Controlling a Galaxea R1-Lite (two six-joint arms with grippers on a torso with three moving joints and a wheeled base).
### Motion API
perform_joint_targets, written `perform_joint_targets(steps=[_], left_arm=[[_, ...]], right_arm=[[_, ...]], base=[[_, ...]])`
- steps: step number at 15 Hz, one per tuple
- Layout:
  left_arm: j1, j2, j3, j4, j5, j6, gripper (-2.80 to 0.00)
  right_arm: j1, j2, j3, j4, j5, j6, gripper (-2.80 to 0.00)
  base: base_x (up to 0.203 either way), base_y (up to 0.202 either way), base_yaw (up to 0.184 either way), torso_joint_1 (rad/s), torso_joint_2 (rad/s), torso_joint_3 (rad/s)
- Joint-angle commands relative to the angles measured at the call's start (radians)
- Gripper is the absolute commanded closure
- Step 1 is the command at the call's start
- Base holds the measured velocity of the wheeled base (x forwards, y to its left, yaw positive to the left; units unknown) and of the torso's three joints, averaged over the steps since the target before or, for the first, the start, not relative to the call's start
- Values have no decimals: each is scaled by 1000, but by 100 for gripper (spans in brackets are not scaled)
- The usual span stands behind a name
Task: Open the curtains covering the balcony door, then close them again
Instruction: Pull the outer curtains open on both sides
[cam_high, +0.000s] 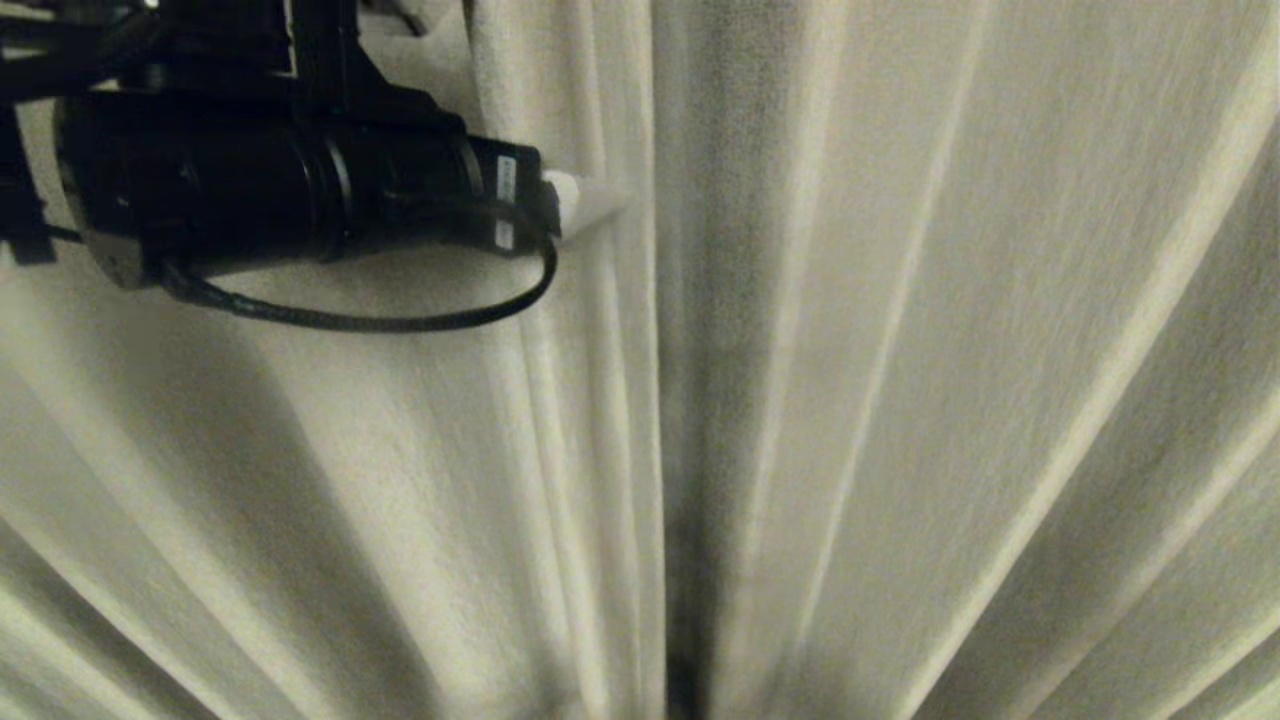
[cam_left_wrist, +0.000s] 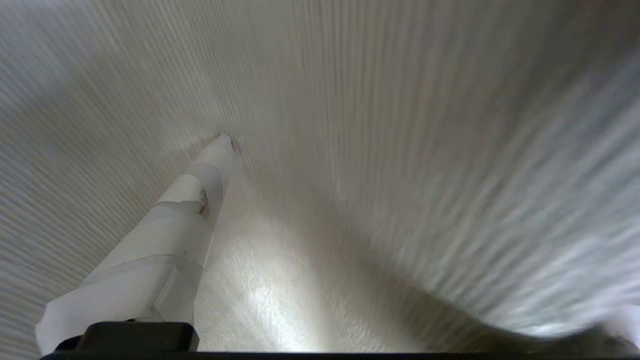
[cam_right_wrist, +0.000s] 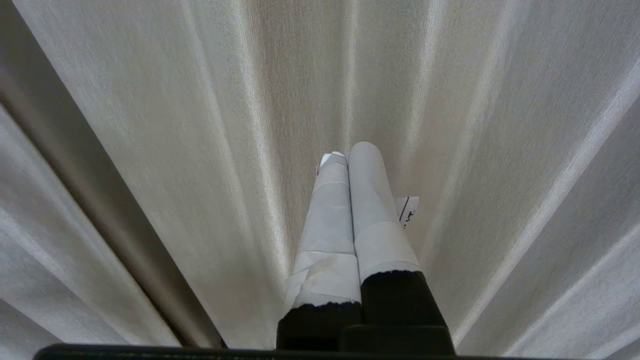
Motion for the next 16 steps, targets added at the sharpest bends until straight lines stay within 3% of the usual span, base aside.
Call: perform_joint_targets(steps=[1, 3, 6, 7, 12, 16], left_arm=[[-1, 3, 64, -89, 32, 0, -280], [1, 24, 114, -214, 86, 1, -280], [15, 35, 142, -250, 109, 1, -280], [21, 36, 141, -260, 105, 2, 0], [61, 19, 134, -335, 102, 14, 0], [115, -61, 142, -333, 99, 43, 0]], right_arm=[[0, 2, 0, 0, 0, 0, 0], [0, 2, 0, 0, 0, 0, 0], [0, 2, 0, 0, 0, 0, 0], [0, 2, 0, 0, 0, 0, 0], [0, 2, 0, 0, 0, 0, 0], [0, 2, 0, 0, 0, 0, 0]], base=[[0, 0, 0, 0, 0, 0], [0, 0, 0, 0, 0, 0], [0, 0, 0, 0, 0, 0], [0, 0, 0, 0, 0, 0], [0, 0, 0, 0, 0, 0], [0, 0, 0, 0, 0, 0]])
